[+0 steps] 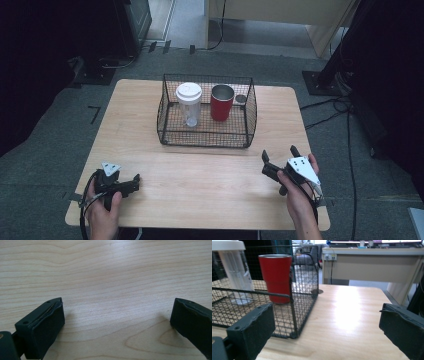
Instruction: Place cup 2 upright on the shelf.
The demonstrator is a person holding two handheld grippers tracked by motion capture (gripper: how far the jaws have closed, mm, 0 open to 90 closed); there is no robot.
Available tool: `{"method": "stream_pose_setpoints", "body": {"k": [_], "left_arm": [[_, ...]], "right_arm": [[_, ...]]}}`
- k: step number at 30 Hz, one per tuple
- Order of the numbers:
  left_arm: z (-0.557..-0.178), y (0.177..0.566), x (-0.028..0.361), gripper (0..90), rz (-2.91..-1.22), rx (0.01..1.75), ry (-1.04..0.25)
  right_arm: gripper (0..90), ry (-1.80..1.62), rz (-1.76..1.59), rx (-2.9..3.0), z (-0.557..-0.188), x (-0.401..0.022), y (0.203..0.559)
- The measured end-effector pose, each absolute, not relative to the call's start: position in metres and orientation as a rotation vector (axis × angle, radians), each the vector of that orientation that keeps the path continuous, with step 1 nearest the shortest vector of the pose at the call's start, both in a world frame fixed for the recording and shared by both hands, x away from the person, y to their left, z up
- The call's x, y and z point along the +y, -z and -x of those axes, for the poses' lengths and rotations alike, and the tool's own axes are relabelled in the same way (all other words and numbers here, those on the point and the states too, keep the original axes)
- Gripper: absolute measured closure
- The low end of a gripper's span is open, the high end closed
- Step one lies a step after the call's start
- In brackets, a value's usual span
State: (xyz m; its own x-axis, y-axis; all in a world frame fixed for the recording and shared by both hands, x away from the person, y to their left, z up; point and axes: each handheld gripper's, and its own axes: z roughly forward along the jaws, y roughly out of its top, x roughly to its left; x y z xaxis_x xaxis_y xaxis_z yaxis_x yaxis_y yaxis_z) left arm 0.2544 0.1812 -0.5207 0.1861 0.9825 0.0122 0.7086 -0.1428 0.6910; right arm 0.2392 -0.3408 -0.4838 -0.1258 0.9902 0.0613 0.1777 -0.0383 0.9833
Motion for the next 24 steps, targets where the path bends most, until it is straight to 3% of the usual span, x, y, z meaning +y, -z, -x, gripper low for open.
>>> {"method": "stream_pose_setpoints", "body": {"k": [24], "left_arm": [[-0.254,0.521,0.181,0.0,-1.917,1.581,-0.648]], "right_arm": [[0.8,-1.071,-1.416,1.388,-0.199,-0.385,0.521]]}}
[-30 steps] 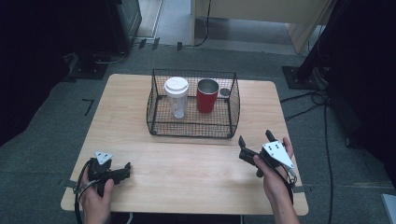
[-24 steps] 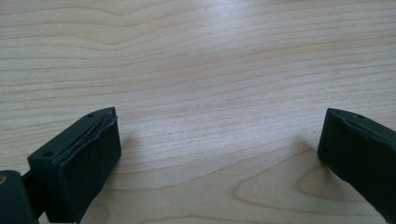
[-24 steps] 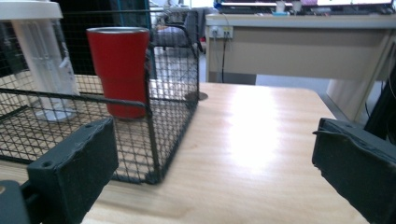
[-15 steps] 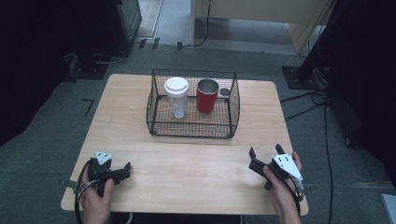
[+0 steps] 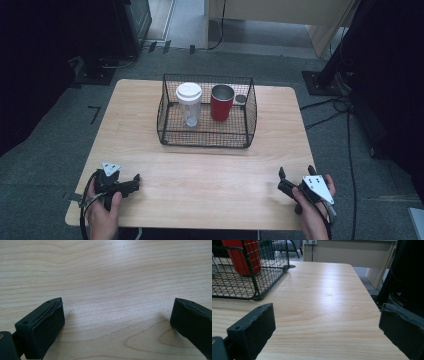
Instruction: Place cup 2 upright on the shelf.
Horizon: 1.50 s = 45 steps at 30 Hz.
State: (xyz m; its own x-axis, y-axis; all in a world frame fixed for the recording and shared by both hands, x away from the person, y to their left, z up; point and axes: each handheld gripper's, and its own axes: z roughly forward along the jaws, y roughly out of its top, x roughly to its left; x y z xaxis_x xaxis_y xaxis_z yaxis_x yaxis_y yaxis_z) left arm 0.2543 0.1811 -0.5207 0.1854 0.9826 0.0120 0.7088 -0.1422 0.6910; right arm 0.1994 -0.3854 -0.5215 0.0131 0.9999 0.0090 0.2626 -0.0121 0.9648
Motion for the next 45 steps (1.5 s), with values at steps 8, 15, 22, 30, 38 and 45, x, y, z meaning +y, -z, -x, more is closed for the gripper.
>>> {"method": "stream_pose_setpoints", "body": {"k": [8,15,22,30,38,45], "left_arm": [[-0.254,0.521,0.181,0.0,-1.917,1.581,-0.648],[-0.254,0.521,0.181,0.0,-1.917,1.581,-0.648],[-0.254,0.521,0.181,0.0,-1.917,1.581,-0.648],[-0.254,0.521,0.181,0.0,-1.917,1.581,-0.648],[-0.254,0.521,0.181,0.0,-1.917,1.581,-0.648],[-0.254,0.521,0.181,0.0,-1.916,1.581,-0.648]], "right_arm": [[1.0,-0.993,-1.428,1.455,-0.193,-0.394,0.521],[1.0,-0.919,-1.506,1.576,-0.197,-0.401,0.522],[1.0,-0.799,-1.591,1.754,-0.202,-0.4,0.525],[0.5,-0.802,-1.716,1.821,-0.202,-0.407,0.529],[0.0,-0.795,-1.718,1.816,-0.198,-0.408,0.529],[0.0,-0.802,-1.699,1.843,-0.212,-0.402,0.529]]}}
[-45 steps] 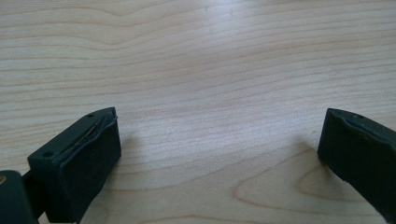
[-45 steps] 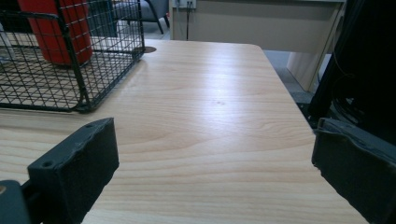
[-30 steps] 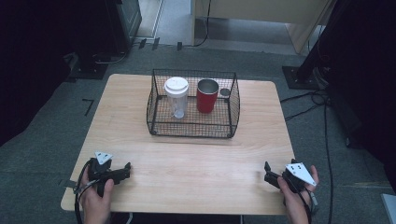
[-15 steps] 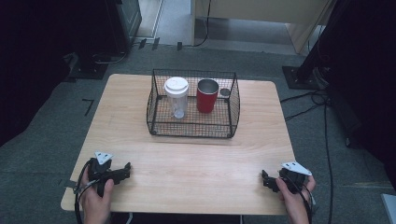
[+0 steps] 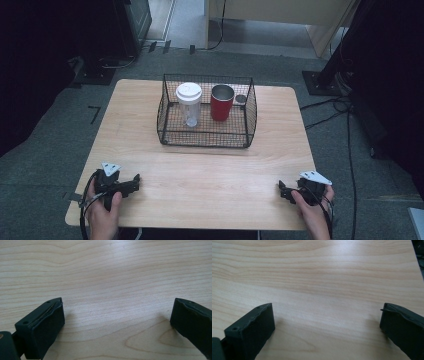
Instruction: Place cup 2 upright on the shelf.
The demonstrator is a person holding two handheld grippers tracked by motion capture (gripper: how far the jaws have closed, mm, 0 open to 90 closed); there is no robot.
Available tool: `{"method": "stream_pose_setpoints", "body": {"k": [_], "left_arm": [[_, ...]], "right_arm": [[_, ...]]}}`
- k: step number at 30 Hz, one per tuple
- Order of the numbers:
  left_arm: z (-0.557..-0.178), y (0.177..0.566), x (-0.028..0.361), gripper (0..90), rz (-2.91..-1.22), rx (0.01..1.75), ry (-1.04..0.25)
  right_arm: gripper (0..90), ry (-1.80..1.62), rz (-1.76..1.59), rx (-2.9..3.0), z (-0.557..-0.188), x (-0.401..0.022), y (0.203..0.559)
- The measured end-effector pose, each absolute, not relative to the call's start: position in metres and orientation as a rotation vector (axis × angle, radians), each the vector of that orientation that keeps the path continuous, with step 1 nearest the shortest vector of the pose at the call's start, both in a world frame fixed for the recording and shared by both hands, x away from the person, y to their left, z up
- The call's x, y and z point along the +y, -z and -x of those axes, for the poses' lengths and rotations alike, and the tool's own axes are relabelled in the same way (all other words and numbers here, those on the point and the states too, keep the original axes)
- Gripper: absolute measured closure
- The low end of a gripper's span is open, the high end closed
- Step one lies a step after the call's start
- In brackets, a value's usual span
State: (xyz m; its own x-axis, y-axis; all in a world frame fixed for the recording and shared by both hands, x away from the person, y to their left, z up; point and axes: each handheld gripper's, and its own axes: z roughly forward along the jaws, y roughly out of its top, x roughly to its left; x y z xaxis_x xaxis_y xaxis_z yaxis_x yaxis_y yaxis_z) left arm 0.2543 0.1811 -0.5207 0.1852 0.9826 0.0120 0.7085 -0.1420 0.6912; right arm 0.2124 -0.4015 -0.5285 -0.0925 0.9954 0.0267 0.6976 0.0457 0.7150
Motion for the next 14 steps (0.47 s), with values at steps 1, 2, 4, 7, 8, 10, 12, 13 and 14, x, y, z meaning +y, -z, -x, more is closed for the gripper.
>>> {"method": "stream_pose_setpoints", "body": {"k": [1,2,4,7,8,10,12,13,14], "left_arm": [[-0.2543,0.5207,0.1811,0.0,-1.917,1.581,-0.648],[-0.2543,0.5207,0.1811,0.0,-1.916,1.581,-0.648],[-0.2543,0.5207,0.1811,0.0,-1.916,1.581,-0.648],[-0.2543,0.5207,0.1811,0.0,-1.917,1.581,-0.648],[-0.2543,0.5207,0.1811,0.0,-1.917,1.581,-0.648],[-0.2543,0.5207,0.1811,0.0,-1.917,1.581,-0.648],[-0.2543,0.5207,0.1811,0.0,-1.917,1.581,-0.648],[-0.2543,0.5207,0.1811,0.0,-1.916,1.581,-0.648],[-0.2543,0.5207,0.1811,0.0,-1.917,1.581,-0.648]], "right_arm": [[0.0,-0.802,-1.697,1.844,-0.2141,-0.4004,0.5285],[0.0,-0.803,-1.697,1.845,-0.2153,-0.3993,0.5285],[0.0,-0.806,-1.693,1.849,-0.2165,-0.3982,0.5285],[0.0,-0.806,-1.693,1.85,-0.2165,-0.3981,0.5285],[0.0,-0.805,-1.693,1.85,-0.2165,-0.3981,0.5285],[0.0,-0.806,-1.694,1.849,-0.2165,-0.398,0.5285],[0.0,-0.807,-1.694,1.848,-0.2165,-0.398,0.5285],[0.0,-0.807,-1.694,1.849,-0.2165,-0.3981,0.5285],[0.0,-0.806,-1.694,1.849,-0.2165,-0.398,0.5285]]}}
